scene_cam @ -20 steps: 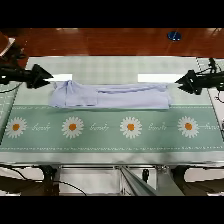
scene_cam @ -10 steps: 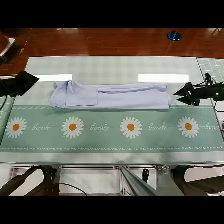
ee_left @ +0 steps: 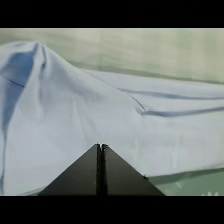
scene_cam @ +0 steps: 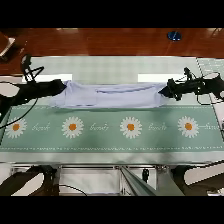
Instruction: Fold the shirts.
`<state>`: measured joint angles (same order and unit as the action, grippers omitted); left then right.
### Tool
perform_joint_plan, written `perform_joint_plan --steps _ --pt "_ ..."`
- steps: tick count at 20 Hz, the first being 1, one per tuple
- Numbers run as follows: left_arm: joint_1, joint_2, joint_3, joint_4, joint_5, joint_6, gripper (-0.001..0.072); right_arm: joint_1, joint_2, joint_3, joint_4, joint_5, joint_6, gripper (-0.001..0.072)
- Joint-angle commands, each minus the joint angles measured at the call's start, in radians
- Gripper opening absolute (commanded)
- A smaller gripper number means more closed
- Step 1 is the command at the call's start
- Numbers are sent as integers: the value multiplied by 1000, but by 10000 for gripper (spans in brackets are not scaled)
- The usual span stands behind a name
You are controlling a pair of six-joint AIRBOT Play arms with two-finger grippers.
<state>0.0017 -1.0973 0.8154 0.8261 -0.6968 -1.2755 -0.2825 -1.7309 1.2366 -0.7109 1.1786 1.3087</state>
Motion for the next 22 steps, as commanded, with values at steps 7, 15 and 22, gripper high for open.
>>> perform_joint_plan --steps 7,15,22 --pt "-279 -88 69 -15 0 2 16 15 507 -136 -391 113 67 27" --pt "-612 -531 484 -71 -74 -37 16 16 1089 -334 -269 134 171 27" --pt "-855 -848 806 -136 -191 -136 16 16 1186 -334 -203 161 205 27"
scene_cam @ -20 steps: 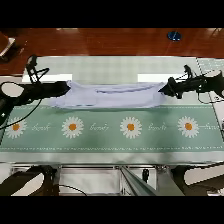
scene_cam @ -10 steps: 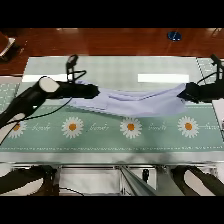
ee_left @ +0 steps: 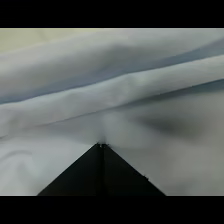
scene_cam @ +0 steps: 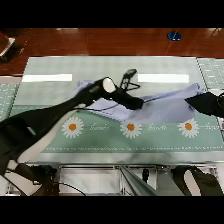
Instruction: Fold the shirts.
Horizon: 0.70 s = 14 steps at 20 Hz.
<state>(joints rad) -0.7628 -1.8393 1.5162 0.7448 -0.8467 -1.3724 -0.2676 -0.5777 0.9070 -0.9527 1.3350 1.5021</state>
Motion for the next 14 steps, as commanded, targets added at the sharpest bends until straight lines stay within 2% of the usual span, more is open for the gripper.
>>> perform_joint_plan --steps 1,2,4,6,10,12,14 --pt "-112 -127 121 -99 -41 -35 16 1 33 -4 38 1 12 27" --pt "-126 -137 132 -139 -41 -20 17 1 33 -4 38 1 12 27" --pt "-109 -135 161 -154 -82 63 16 1 33 -4 39 -2 13 27" --pt "-27 -123 196 -134 -167 85 16 8 31 -4 48 -48 40 27" --pt "261 -5 192 27 -308 -6 16 129 -57 24 98 -104 43 27" --pt "421 106 172 94 -421 3 16 235 -145 66 99 -161 47 27" --pt "578 268 101 185 -437 6 16 350 -262 130 99 -230 47 27"
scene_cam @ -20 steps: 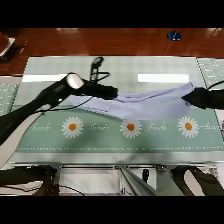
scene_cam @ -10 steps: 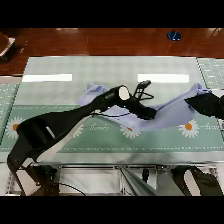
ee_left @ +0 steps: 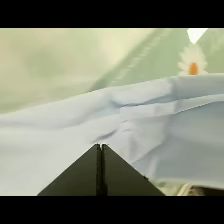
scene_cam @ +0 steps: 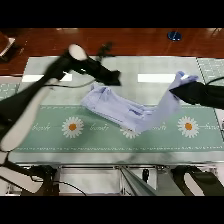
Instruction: Fold the shirts.
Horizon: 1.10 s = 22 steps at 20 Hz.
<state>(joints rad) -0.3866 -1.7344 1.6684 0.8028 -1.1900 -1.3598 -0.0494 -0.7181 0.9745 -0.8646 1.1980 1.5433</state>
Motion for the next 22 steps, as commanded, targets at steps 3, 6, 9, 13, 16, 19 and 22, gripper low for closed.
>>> perform_joint_plan --steps 3,6,9,13,16,19,22 --pt "438 446 -219 193 -66 16 16 294 -348 200 10 -170 2 27" --pt "609 747 -446 192 37 6 16 410 -587 370 10 -202 2 27" --pt "628 992 -686 155 121 -26 16 490 -823 553 11 -222 8 27" --pt "584 1146 -928 121 134 -26 16 554 -1063 751 27 -216 42 28" --pt "561 1150 -1002 93 139 -22 17 594 -1162 824 30 -216 83 28" --pt "540 1129 -1019 95 175 -13 17 628 -1210 836 64 -226 90 241" --pt "528 1091 -1019 95 220 -13 17 620 -1203 836 217 -195 -58 414"
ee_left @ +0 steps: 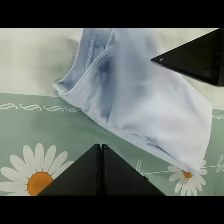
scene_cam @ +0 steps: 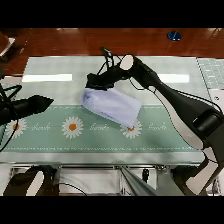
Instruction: Fold the shirts.
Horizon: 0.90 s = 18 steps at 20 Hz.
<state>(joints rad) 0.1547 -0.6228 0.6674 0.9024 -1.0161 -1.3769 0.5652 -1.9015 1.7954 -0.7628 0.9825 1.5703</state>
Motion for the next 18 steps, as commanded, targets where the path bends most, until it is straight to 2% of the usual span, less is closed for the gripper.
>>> perform_joint_plan --steps 1,4,6,9,11,13,15,16,17,18 --pt "-14 -39 -18 -5 51 7 16 -16 -3 15 140 50 -85 413" --pt "-14 -86 -19 -5 51 8 17 -119 92 15 112 211 -77 413" --pt "-14 -102 -27 -5 53 21 17 -194 206 15 -43 345 -47 413" --pt "-14 -103 -50 -5 51 30 16 -243 432 -59 -583 480 67 413" --pt "-14 -103 -63 -5 52 31 16 -246 637 -280 -996 434 230 411" --pt "-14 -103 -74 -5 53 31 16 -256 846 -591 -1193 294 455 412" --pt "-14 -103 -88 -5 56 34 16 -307 995 -874 -1110 142 636 412" --pt "-14 -103 -95 -5 58 34 17 -350 1037 -1001 -967 56 661 412" --pt "-14 -103 -102 -5 60 34 16 -391 1048 -1108 -773 -31 621 412" --pt "-14 -103 -108 -5 63 34 16 -421 1035 -1184 -579 -101 529 412"
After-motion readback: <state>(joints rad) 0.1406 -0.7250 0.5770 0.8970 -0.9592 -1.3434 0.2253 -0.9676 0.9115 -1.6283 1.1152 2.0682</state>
